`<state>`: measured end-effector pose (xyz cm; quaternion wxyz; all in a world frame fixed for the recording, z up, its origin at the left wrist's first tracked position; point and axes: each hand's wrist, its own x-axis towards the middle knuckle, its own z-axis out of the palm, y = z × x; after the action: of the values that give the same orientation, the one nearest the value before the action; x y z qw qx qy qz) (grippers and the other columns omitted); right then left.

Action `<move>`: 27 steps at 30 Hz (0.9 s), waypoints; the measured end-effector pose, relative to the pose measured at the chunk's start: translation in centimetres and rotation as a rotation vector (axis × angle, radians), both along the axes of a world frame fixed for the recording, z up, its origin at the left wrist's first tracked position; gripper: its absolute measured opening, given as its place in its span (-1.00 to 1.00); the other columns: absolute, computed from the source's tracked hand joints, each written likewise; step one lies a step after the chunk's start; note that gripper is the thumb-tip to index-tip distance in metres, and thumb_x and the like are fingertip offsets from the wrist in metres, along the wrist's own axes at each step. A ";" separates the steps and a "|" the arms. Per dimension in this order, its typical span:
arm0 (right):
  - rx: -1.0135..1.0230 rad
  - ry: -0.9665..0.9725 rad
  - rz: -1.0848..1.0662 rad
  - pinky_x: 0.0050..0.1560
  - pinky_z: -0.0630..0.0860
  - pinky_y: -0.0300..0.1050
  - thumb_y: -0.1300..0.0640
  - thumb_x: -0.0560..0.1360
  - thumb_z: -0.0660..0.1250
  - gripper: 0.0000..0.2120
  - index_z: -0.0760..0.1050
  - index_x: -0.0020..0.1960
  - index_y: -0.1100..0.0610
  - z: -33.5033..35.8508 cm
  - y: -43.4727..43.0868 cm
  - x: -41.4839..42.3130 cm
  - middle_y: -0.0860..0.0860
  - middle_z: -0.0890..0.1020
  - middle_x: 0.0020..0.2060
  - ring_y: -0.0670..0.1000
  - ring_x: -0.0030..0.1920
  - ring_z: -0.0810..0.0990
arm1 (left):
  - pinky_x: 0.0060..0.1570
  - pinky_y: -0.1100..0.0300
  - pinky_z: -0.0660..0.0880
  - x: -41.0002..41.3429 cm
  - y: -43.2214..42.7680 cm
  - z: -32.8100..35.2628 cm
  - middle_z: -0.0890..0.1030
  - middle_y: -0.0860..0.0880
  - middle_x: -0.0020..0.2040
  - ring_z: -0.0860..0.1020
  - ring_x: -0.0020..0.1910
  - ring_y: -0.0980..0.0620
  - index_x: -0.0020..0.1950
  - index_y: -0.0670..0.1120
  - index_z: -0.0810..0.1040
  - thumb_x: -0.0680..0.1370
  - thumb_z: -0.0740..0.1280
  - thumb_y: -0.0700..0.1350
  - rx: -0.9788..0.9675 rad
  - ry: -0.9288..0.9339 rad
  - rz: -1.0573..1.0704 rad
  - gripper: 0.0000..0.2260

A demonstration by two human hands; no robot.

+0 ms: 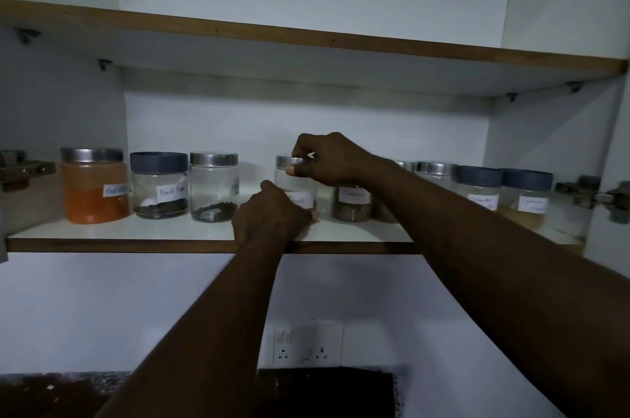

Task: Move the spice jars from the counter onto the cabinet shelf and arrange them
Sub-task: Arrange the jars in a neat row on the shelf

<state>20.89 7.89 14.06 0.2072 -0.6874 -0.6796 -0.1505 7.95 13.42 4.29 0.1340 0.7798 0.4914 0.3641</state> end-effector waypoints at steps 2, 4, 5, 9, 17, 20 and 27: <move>-0.005 -0.011 -0.026 0.07 0.55 -0.03 -0.24 0.52 0.41 -0.63 0.52 0.16 -0.01 0.1 -0.2 0.6 -0.03 0.64 0.09 0.00 0.08 0.57 | 0.16 -0.01 0.53 0.2 0.6 0.5 0.60 -0.10 0.28 0.58 0.23 -0.14 0.39 -0.08 0.39 0.32 0.51 0.41 -0.044 0.044 -0.057 -0.16; -0.008 -0.034 -0.059 0.04 0.54 -0.03 -0.26 0.51 0.40 -0.63 0.51 0.14 -0.02 0.1 -0.3 1.0 -0.03 0.63 0.06 0.01 0.06 0.57 | 0.18 -0.03 0.53 0.3 1.0 0.7 0.60 -0.08 0.29 0.57 0.24 -0.13 0.41 -0.05 0.42 0.29 0.52 0.43 -0.057 0.089 -0.111 -0.13; -0.011 -0.049 -0.077 0.03 0.54 -0.03 -0.26 0.52 0.39 -0.63 0.50 0.13 -0.02 0.2 -0.4 1.1 -0.03 0.63 0.05 0.01 0.06 0.56 | 0.16 -0.02 0.53 0.3 1.1 0.8 0.61 -0.07 0.28 0.58 0.23 -0.12 0.40 -0.03 0.44 0.28 0.51 0.45 -0.046 0.112 -0.125 -0.14; -0.023 -0.051 -0.102 0.12 0.57 0.04 -0.22 0.54 0.38 -0.63 0.50 0.19 0.00 0.2 -0.6 1.6 0.00 0.64 0.10 0.04 0.09 0.57 | -0.01 0.05 0.51 0.7 1.3 0.4 0.66 -0.02 0.16 0.61 0.12 -0.07 0.30 0.01 0.52 0.23 0.49 0.52 0.043 0.159 -0.103 -0.17; -0.010 -0.057 -0.121 0.14 0.56 0.07 -0.21 0.56 0.35 -0.65 0.49 0.20 -0.01 -0.2 -1.1 1.8 -0.02 0.65 0.07 0.03 0.08 0.58 | -0.13 0.09 0.40 1.0 0.9 0.0 0.68 -0.02 0.11 0.62 0.08 -0.06 0.22 0.00 0.55 0.23 0.47 0.54 0.101 0.147 -0.074 -0.21; -0.002 -0.056 -0.120 0.14 0.56 0.08 -0.19 0.56 0.36 -0.66 0.49 0.20 0.00 -0.1 -0.9 1.7 -0.02 0.65 0.06 0.03 0.08 0.57 | -0.12 0.09 0.40 1.0 1.0 0.1 0.68 -0.02 0.10 0.62 0.07 -0.06 0.20 0.00 0.56 0.24 0.46 0.54 0.108 0.132 -0.071 -0.22; 0.093 -0.017 -0.079 0.34 0.46 0.04 -0.30 0.48 0.42 -0.31 0.36 0.49 -0.02 0.0 -1.0 1.1 0.00 0.50 0.44 0.05 0.38 0.49 | -0.17 0.11 0.41 0.4 -0.2 0.0 0.69 -0.06 0.05 0.65 0.03 -0.10 0.11 -0.05 0.59 0.28 0.53 0.42 0.102 -0.016 -0.042 -0.35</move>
<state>22.03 6.92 14.02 0.2269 -0.7022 -0.6459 -0.1958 8.34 13.22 4.28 0.1057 0.7927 0.4547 0.3921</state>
